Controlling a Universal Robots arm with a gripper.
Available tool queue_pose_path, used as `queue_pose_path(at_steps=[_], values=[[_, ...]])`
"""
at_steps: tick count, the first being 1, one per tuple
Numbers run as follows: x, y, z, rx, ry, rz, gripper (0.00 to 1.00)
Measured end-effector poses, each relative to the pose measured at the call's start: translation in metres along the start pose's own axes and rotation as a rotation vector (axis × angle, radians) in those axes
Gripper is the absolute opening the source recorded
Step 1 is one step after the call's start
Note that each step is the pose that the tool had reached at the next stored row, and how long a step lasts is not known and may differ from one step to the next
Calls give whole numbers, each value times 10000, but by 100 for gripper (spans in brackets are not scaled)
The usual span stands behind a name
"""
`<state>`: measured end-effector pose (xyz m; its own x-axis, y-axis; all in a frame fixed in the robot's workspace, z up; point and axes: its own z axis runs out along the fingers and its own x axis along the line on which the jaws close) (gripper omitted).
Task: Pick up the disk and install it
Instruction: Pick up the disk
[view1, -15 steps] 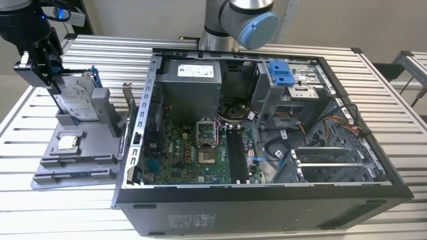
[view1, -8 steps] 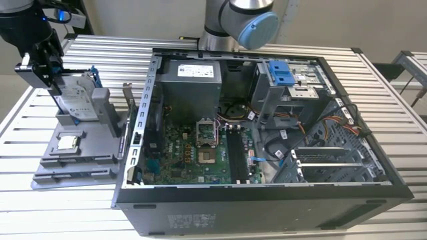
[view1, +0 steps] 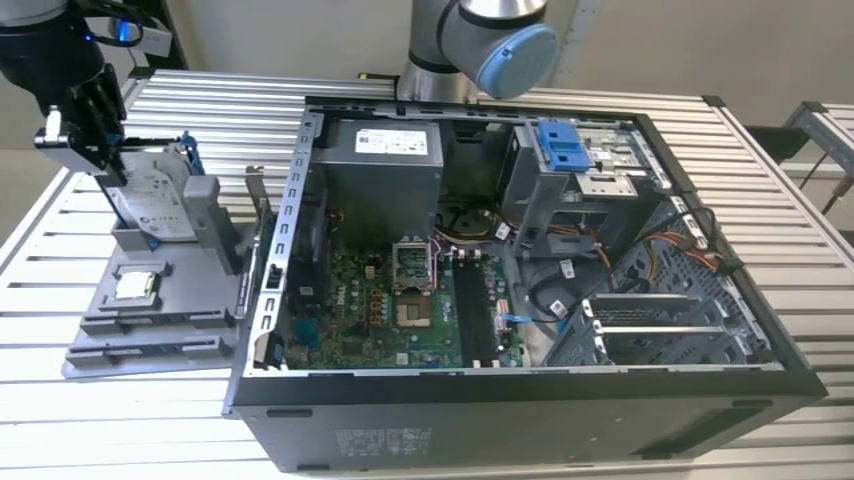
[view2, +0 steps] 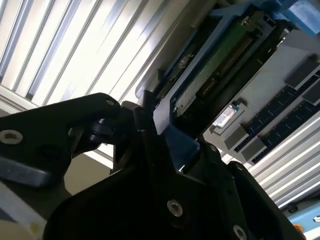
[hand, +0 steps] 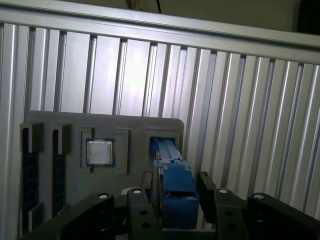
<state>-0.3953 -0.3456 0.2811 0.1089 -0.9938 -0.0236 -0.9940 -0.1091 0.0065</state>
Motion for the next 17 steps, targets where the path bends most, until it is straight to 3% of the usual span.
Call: queue_pose_path(at_steps=[17], values=[[11,1,0,2,-14,0,0]])
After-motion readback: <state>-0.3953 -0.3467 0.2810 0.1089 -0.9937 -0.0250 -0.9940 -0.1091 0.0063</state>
